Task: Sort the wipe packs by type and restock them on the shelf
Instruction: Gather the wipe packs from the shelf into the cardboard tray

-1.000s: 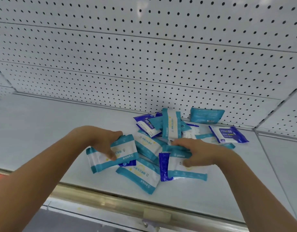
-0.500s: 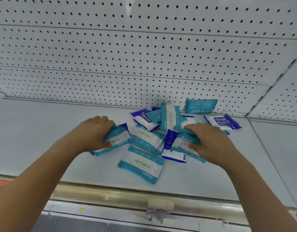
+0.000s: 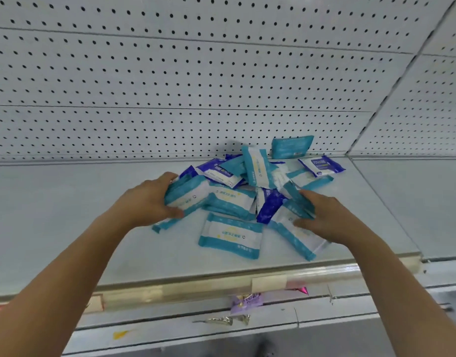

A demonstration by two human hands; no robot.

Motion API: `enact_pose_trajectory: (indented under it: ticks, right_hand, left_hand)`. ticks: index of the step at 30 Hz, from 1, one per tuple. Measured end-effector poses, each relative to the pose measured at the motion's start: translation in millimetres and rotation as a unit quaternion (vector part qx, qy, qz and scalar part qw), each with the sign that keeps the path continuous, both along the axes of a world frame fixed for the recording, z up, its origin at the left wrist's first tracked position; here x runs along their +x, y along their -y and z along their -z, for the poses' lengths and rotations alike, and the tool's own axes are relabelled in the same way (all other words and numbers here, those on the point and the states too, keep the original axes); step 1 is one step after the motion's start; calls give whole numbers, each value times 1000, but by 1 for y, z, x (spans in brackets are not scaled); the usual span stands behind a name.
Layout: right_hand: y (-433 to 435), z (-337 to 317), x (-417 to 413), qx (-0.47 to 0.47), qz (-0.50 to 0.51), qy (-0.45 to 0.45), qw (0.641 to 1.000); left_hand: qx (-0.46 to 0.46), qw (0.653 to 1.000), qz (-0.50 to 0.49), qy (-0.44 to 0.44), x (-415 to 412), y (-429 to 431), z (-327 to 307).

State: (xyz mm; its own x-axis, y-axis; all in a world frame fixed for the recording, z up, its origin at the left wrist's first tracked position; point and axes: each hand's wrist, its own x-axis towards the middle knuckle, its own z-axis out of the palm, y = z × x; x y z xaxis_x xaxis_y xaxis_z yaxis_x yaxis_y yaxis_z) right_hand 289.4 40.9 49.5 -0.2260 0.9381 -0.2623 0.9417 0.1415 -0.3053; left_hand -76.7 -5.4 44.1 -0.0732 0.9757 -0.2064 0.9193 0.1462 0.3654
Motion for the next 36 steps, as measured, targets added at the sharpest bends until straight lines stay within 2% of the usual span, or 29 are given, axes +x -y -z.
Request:
enact_pose_trajectory:
  ticks: [2,3,5,6,8,9,12,15,19,25,30,36]
  right_hand:
    - [13,-1,17,4,90,-167,982]
    - [23,-1,26,-6,144,-270,952]
    - [42,4,41,-48,240,-466,851]
    - [52,6,50,-70,272,-540,793]
    - [73,10,67,-85,307,-629,709]
    - [84,11,78,-81,317,-649,686]
    - [118,12,118,-35,352,-670,653]
    - [163,14,169,33,402,-655,639]
    - [242,21,252,108,469,-622,618]
    - [385,37,386,188,555,-596,549]
    - [485,40,482,238,604,-562,513]
    - [537,39,579,280,629,-535,490]
  left_hand:
    - [43,984,-42,170,12,3,-6]
    - [54,962,-59,260,23,5,-8]
    - [40,908,-64,413,51,11,-10]
    - [29,886,-53,459,68,13,-9]
    - [-3,853,-35,520,105,16,-6]
    - [-23,838,-35,545,124,16,-4]
    - [-61,816,-22,575,190,17,2]
    - [-94,806,21,585,264,24,10]
    - [-141,810,89,562,384,53,24]
    - [-180,814,197,515,575,135,44]
    - [-227,787,271,505,715,207,49]
    - [-265,753,355,486,844,263,40]
